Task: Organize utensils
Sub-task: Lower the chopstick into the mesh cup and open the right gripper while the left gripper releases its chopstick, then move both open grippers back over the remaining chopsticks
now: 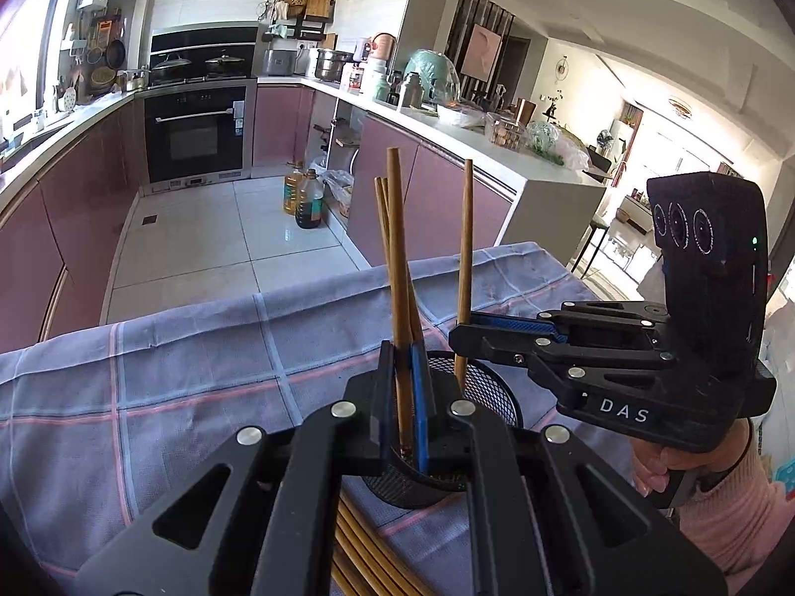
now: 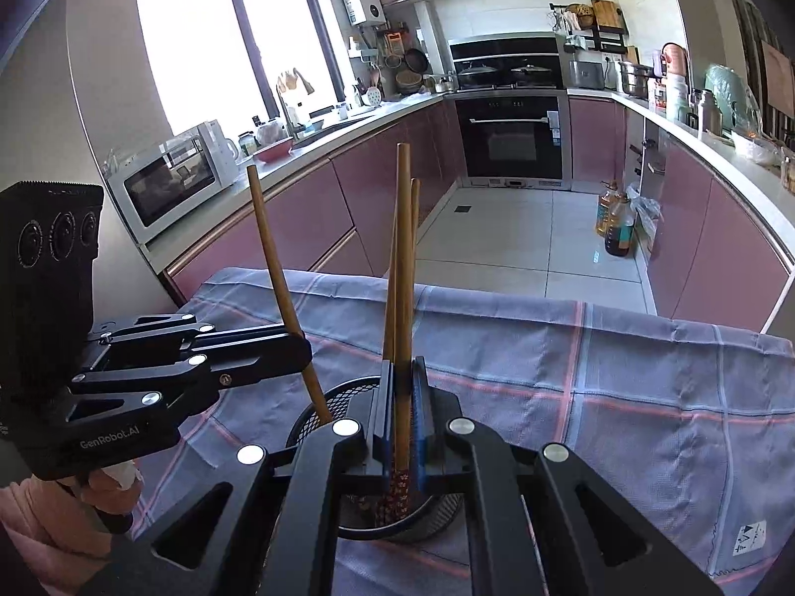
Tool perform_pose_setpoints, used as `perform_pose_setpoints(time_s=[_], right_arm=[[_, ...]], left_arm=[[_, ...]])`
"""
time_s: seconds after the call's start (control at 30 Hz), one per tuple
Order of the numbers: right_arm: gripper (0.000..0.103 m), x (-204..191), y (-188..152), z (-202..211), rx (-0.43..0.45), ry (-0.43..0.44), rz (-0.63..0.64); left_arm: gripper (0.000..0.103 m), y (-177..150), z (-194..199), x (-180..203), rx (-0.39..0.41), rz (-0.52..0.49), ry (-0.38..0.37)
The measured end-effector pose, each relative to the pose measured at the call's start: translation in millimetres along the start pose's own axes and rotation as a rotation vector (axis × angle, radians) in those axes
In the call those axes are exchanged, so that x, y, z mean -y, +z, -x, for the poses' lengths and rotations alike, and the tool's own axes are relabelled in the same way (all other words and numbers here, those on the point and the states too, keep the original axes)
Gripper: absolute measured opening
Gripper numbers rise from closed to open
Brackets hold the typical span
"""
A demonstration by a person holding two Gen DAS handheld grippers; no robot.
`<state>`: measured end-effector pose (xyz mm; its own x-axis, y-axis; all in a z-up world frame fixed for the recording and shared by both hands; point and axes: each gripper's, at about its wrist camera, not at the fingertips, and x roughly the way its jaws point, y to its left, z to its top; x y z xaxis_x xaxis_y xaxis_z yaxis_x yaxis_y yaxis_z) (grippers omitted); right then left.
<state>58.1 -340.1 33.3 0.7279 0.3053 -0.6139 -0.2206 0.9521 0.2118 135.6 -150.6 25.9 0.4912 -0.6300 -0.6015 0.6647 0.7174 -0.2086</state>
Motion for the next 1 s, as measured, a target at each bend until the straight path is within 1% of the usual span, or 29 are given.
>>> perform_pose_setpoints(time_s=[0.2,0.37,0.43,0.53,0.57,0.67,0.7,0.73,0.77,0.8,0.9,0.97,1.0], right_arm=[[0.008,6,1,0,0.013,-0.005,-0.025],[0.017,1,-4,12,0.045,0.007,-0.019],[0.026,-7,-8,18,0.063,0.006,0.0],[0.029,-18,-17,31,0.088,0.015,0.031],[0.03,-22,-21,35,0.095,0.02,0.042],[0.035,-34,-33,46,0.112,0.044,0.07],[0.037,-39,-38,50,0.117,0.054,0.082],[0.041,-43,-42,52,0.118,0.063,0.091],[0.044,-46,-47,54,0.118,0.071,0.098],[0.047,-51,-53,55,0.117,0.086,0.105],[0.048,-61,-70,50,0.085,0.116,0.113],[0.048,-65,-83,38,0.037,0.133,0.104],[0.048,-67,-88,32,0.014,0.131,0.1]], left_arm=[[0.009,2,-3,-4,-0.002,0.011,0.011],[0.009,-6,13,-7,0.042,0.011,0.043],[0.009,-10,25,-10,0.077,0.01,0.052],[0.015,-20,49,-14,0.134,0.01,0.069],[0.019,-24,55,-16,0.148,0.013,0.071],[0.026,-39,73,-22,0.172,0.016,0.092],[0.027,-45,76,-24,0.174,0.019,0.101],[0.03,-51,79,-26,0.173,0.024,0.117],[0.035,-57,82,-28,0.172,0.028,0.128],[0.036,-63,83,-30,0.169,0.035,0.134],[0.04,-84,83,-36,0.149,0.058,0.16],[0.047,-96,79,-39,0.122,0.069,0.173],[0.048,-103,76,-40,0.106,0.076,0.182]])
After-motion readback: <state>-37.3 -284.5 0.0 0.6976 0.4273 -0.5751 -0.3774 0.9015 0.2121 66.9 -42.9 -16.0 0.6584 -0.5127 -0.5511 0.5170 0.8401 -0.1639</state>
